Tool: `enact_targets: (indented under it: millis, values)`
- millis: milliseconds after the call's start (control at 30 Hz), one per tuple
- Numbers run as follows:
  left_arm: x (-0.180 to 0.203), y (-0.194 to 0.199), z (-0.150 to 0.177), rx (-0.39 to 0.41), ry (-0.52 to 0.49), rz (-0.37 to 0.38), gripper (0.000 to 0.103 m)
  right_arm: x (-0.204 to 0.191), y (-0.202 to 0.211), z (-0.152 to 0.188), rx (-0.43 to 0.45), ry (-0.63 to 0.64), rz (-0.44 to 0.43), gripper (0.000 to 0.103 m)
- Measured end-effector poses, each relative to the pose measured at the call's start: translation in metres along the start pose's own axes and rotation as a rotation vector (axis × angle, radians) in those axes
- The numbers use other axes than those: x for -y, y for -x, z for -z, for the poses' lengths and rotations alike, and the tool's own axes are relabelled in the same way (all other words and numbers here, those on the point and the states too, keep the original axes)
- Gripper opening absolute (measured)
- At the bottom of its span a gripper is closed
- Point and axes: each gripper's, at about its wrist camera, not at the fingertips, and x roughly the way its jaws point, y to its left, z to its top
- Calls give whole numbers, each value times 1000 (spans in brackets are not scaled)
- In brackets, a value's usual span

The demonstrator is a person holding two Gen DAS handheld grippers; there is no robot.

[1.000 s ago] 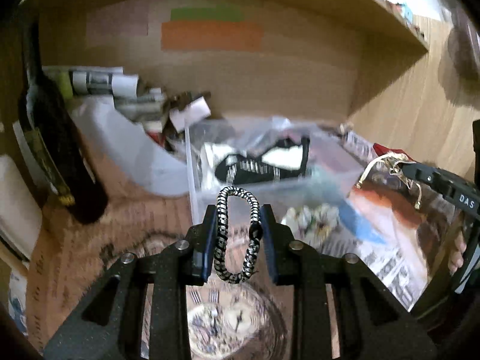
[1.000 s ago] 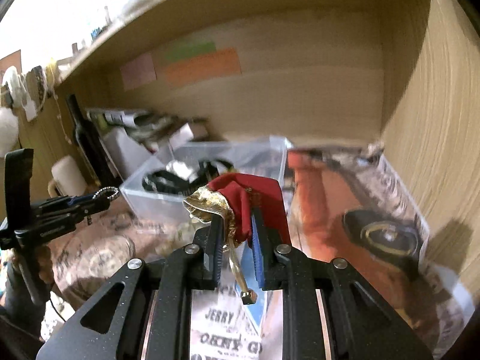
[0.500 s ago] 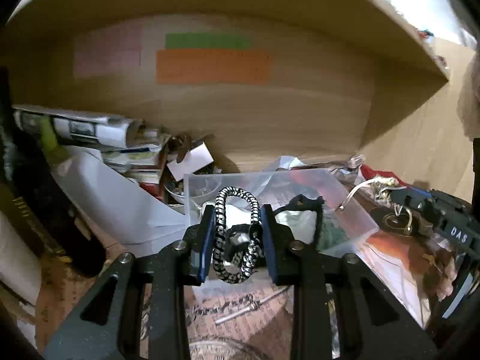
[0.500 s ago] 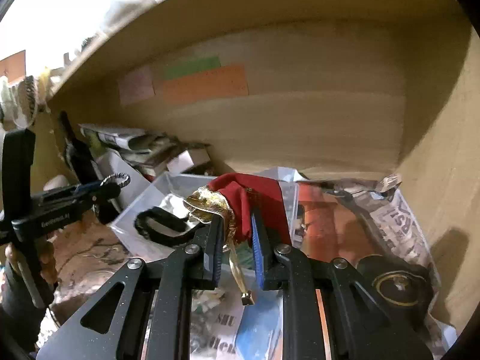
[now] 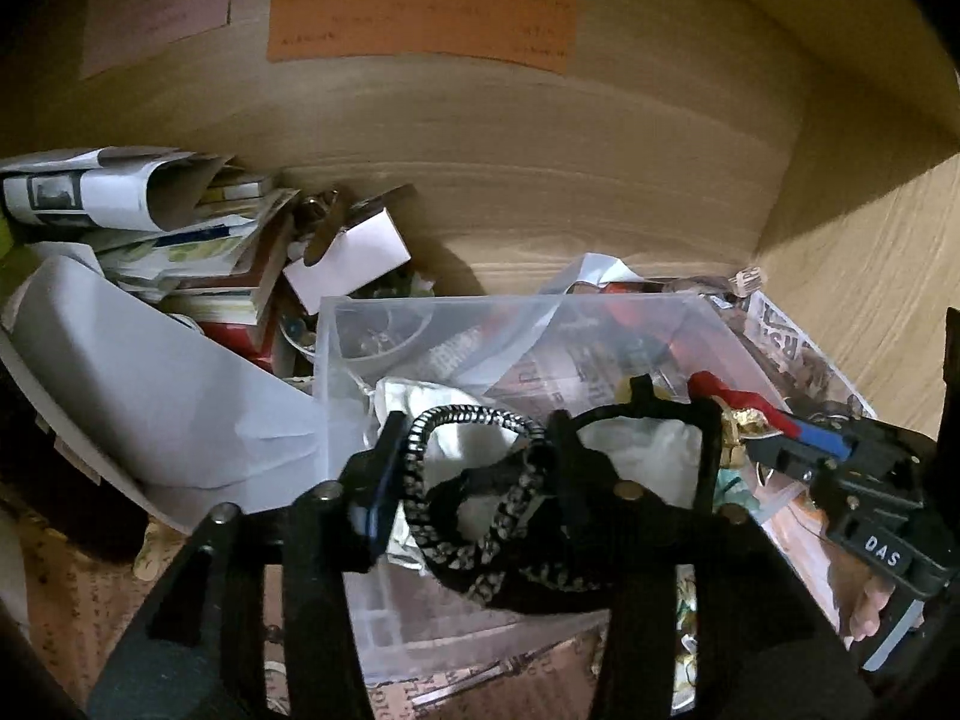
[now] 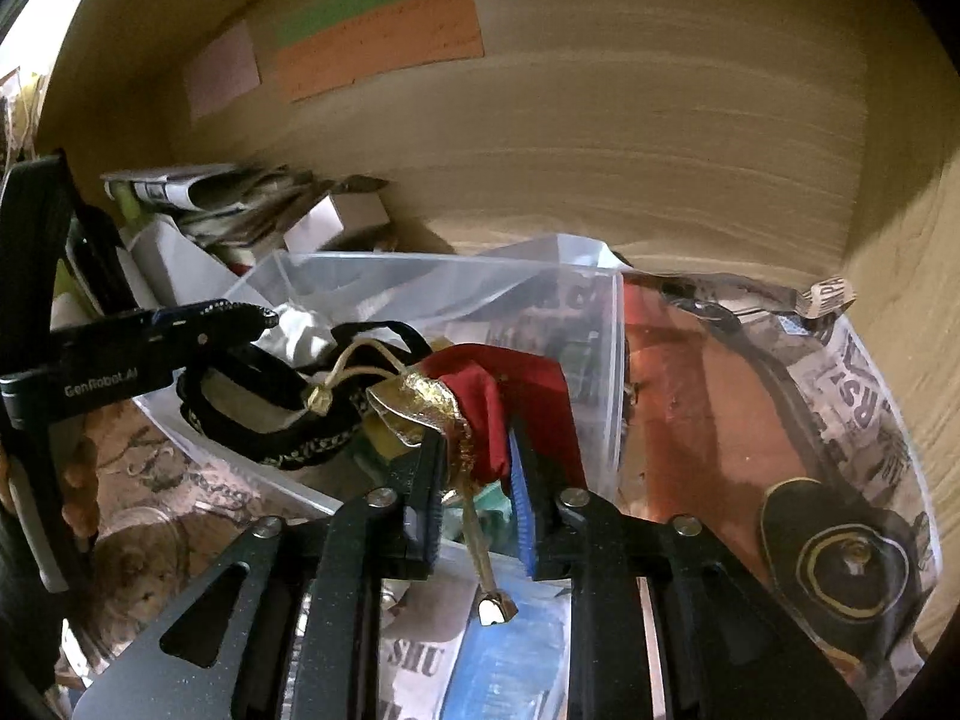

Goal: Organize soft objects
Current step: 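Place the red pouch into the clear box with the right tool while the left tool drops the ring in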

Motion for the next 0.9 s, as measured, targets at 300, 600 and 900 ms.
enact_targets:
  millis: [300, 600, 900]
  values:
    - [3, 17, 2, 40, -18, 11, 64, -6, 10, 0, 16, 21, 10, 59]
    - [2, 68, 10, 130, -19, 23, 93, -21, 51, 3, 102, 33, -10, 81]
    - [2, 83, 49, 84, -40, 28, 95, -42, 45, 38, 10, 12, -89, 83]
